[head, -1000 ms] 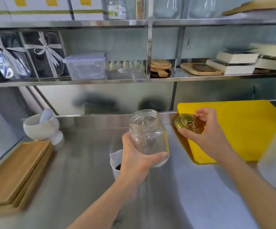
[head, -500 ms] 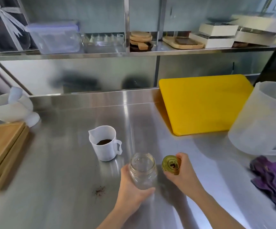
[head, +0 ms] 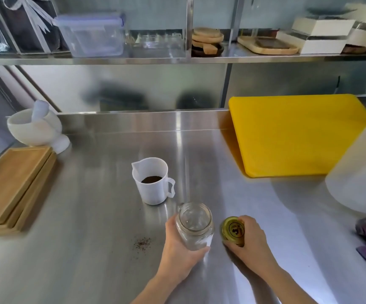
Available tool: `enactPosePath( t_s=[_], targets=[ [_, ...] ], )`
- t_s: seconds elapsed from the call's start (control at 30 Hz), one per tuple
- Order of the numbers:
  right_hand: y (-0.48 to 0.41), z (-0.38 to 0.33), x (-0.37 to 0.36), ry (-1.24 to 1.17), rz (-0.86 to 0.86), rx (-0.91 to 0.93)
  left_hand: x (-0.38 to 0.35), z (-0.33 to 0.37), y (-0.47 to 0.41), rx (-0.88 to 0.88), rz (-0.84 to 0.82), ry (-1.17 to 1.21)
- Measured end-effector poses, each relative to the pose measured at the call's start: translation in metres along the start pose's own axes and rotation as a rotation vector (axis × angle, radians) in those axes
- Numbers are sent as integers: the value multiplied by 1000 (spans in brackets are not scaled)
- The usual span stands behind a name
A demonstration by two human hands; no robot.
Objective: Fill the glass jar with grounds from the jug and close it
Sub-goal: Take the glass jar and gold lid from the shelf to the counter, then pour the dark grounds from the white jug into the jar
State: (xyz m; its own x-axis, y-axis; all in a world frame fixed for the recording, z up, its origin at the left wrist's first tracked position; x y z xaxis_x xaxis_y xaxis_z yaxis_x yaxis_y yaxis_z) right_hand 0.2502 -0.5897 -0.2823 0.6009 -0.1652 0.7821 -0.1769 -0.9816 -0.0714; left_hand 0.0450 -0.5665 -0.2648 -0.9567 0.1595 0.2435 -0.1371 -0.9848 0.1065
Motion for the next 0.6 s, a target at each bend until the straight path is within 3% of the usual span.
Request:
enactPosePath(
  t_s=[0.1,0.23,0.4,0.6],
  targets=[
    [-3,1,5,20,-56,75,6,1,1,-16,-68,-22],
    [-14,-6,18,-129,-42,118,26,-4,12,-124,-93,1],
    [-48,-41,26,-279,-26,89,57,2,9,-141,218,194],
    [-89,-83,14,-370,-213,90,90,28,-40,-78,455,254]
  ],
)
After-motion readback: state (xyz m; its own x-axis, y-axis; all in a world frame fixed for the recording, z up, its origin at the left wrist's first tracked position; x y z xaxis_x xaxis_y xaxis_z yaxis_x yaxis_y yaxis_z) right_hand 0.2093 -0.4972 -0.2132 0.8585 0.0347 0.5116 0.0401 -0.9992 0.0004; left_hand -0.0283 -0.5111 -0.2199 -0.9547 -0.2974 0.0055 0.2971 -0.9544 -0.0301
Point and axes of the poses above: each hand's wrist, its own y-axis away from the middle knuckle, its own x-axis out of the back of the hand, z = x × y, the point moved 1 cm from there along -y, towards the middle knuckle, and after that the axes turned 5 degrees about x, right-handed, at the moved point
